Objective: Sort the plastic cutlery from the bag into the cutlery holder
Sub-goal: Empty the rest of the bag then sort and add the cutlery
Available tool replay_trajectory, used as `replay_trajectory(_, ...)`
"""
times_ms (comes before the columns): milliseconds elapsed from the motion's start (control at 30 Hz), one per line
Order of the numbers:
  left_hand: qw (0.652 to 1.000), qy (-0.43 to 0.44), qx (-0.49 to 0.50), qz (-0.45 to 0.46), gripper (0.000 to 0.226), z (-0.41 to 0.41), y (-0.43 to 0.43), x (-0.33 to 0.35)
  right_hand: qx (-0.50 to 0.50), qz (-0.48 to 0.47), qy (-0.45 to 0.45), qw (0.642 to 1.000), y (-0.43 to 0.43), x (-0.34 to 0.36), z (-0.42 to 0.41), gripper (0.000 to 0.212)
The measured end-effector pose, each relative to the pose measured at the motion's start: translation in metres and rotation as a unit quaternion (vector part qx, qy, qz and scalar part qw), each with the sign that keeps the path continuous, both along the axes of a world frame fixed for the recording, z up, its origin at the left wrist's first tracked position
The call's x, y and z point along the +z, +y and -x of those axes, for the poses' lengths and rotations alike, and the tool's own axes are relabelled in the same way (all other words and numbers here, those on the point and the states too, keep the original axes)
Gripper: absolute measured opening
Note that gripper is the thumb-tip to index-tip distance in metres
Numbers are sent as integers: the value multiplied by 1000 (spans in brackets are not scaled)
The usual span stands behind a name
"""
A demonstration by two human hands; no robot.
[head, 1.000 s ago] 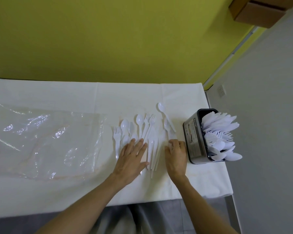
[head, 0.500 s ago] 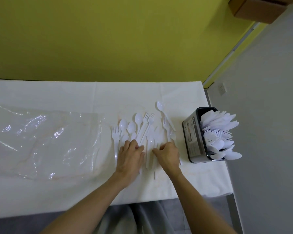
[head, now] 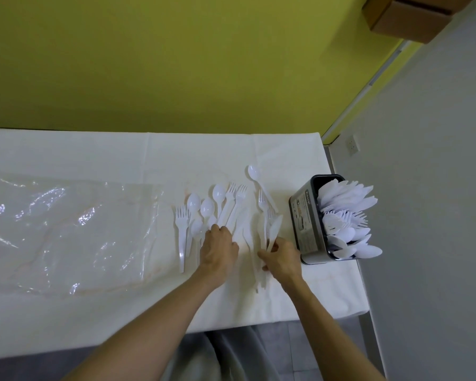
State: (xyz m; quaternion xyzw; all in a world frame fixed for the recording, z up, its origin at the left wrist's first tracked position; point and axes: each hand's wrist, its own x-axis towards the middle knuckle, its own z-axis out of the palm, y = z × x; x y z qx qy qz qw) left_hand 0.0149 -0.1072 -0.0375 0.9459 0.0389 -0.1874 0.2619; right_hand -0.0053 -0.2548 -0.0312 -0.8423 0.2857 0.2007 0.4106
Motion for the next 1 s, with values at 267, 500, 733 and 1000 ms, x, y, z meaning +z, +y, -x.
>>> replay_trajectory(267,988,27,102,110,21,19,16,10,75,76,19,994,14,0,-2,21)
replay_trajectory(500,967,16,149,207,15,22,28,25,143,143,59,977,28,2,-13,12)
replay_trajectory(733,940,-21,173,293,5,-4,27,49,85,-8,-40,996,12,53,-14,8)
replay_trajectory(1000,861,-43,138,487,7,-45,-30,98,-222,-284,-235,903,-74,175,-31,3)
